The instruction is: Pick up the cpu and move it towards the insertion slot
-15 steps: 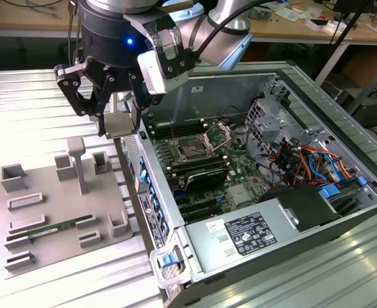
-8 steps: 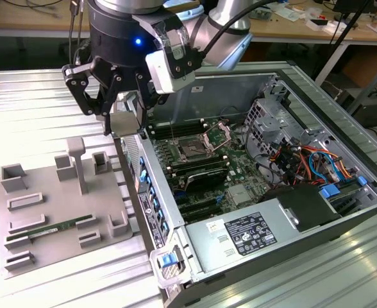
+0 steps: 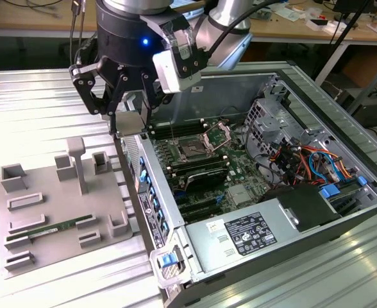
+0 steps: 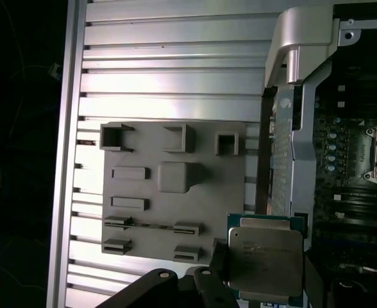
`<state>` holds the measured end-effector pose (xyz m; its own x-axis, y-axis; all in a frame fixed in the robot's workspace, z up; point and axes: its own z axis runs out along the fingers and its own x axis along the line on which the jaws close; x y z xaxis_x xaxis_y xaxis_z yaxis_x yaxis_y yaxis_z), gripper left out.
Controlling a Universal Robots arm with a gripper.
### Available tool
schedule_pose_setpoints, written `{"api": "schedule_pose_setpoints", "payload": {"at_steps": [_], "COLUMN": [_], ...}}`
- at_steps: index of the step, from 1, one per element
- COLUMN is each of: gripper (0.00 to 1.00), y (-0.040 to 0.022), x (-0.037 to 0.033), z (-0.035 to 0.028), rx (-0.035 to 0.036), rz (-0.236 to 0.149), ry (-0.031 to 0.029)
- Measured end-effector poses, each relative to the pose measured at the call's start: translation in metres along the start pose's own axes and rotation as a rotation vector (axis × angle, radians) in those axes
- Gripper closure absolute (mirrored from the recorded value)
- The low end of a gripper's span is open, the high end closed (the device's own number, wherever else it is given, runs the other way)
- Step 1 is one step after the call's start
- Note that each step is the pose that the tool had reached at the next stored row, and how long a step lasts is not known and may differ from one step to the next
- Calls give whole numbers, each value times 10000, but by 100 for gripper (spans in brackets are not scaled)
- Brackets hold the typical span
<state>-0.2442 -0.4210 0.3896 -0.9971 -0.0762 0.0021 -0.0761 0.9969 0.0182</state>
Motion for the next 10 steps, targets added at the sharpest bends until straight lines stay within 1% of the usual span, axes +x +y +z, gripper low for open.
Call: {"api": "schedule_pose_setpoints", "payload": {"at_steps": [10], "gripper": [45], "y": [-8], "x": [-107], "z": [1], "rx": [0], "rz": [1], "ry": [0]}}
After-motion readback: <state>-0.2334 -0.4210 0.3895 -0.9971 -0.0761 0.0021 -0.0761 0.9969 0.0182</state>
